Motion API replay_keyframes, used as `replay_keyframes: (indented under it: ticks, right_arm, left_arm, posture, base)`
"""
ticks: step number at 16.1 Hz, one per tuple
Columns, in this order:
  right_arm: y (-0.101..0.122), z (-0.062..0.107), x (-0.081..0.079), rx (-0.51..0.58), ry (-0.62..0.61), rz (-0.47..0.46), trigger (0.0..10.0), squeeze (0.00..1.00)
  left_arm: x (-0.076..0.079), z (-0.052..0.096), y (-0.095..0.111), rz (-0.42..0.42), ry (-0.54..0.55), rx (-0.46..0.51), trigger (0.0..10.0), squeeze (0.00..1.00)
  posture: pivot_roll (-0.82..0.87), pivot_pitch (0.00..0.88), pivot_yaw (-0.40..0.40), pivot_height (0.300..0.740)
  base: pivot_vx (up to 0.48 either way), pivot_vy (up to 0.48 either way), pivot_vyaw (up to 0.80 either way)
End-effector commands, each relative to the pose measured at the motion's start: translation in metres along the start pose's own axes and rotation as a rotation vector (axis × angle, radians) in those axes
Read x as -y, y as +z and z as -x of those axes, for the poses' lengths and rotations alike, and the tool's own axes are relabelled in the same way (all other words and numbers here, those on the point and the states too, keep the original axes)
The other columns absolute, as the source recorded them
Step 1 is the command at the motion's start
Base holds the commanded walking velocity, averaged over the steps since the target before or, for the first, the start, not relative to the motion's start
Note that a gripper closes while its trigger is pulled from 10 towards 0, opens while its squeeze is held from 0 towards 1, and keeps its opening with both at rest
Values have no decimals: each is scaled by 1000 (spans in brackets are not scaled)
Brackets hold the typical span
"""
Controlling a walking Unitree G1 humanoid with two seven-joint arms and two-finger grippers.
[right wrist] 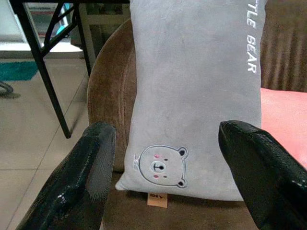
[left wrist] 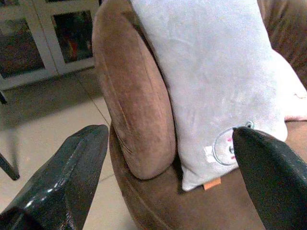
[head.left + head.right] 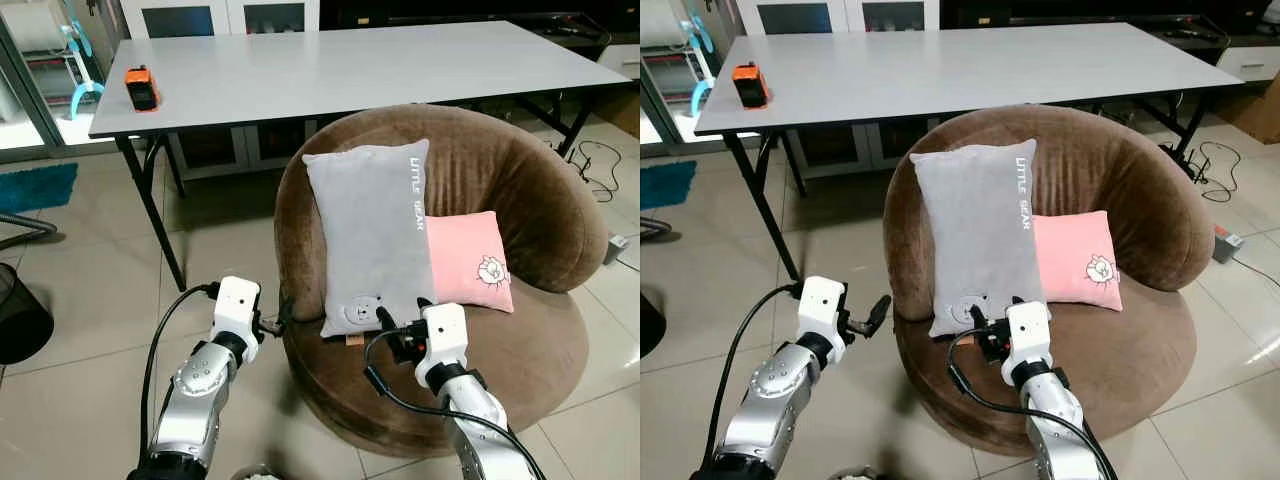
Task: Move the pillow to the sofa from floor
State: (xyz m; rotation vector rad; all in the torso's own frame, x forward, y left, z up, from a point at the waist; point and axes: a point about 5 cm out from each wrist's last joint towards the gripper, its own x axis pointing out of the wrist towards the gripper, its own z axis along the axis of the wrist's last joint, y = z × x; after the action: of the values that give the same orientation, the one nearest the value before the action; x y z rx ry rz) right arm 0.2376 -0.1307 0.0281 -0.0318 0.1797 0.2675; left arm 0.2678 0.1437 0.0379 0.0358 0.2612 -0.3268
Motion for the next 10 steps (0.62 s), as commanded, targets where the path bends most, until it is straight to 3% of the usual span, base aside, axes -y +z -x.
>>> replay_keyframes:
  ticks: [1, 7, 10]
  right_arm:
    - [-1, -1, 0, -13, 8, 6, 10000, 0]
    - [-4, -1, -6, -28, 39, 2, 10000, 0]
    - [-6, 0, -6, -43, 36, -6, 10000, 0]
  left_arm:
    - [-2, 0, 7, 24, 4, 26, 10000, 0]
    - [-8, 0, 12, 33, 53, 35, 10000, 0]
    - [-7, 0, 12, 29, 51, 26, 10000, 0]
  posture:
    - [58, 2, 5, 740]
    - [62, 10, 1, 740]
    - [57, 14, 4, 740]
  base:
    - [-274, -394, 0]
    - [-57, -56, 0]
    - [0, 0, -683]
